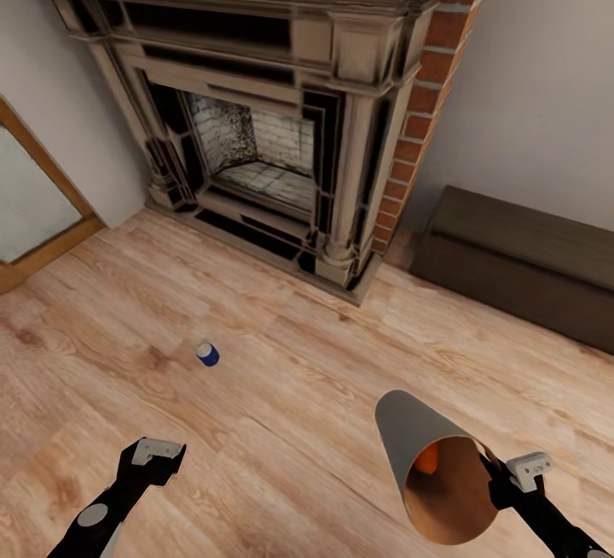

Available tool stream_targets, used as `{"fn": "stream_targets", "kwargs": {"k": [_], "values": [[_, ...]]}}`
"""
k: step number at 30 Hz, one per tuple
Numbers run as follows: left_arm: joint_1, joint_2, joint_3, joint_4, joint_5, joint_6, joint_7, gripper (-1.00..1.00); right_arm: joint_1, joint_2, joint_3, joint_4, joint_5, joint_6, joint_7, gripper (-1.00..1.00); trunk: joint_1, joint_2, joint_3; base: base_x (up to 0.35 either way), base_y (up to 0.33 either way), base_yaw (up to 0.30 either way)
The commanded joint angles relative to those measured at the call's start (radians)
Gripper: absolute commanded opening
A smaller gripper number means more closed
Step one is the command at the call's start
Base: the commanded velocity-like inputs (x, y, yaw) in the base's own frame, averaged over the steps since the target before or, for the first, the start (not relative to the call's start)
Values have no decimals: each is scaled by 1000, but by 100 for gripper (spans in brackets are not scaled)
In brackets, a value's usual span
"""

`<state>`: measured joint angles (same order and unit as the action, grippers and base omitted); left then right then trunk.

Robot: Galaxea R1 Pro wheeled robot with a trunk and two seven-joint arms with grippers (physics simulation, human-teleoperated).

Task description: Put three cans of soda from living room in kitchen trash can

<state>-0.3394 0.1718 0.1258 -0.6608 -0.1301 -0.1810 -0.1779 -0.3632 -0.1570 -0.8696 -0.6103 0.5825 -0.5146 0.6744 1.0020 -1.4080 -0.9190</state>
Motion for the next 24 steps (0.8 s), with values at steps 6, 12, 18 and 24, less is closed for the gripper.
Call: {"fn": "stream_targets", "kwargs": {"k": [6,12,18,24], "values": [[0,0,0,0,0,0,0,100,0,0,-3,0,-10,5,11,-100,0,0,7,194,287,-129],[0,0,-1,1,-1,2,0,100,0,-2,-9,0,-11,6,11,-100,0,0,15,221,264,-158],[-1,0,-1,1,-2,38,-1,100,0,-3,-9,0,-13,7,11,-100,0,0,23,222,262,-163],[-1,0,-1,1,-2,45,-2,100,0,3,-11,-1,-12,7,11,-100,0,0,30,212,272,-142]]}}
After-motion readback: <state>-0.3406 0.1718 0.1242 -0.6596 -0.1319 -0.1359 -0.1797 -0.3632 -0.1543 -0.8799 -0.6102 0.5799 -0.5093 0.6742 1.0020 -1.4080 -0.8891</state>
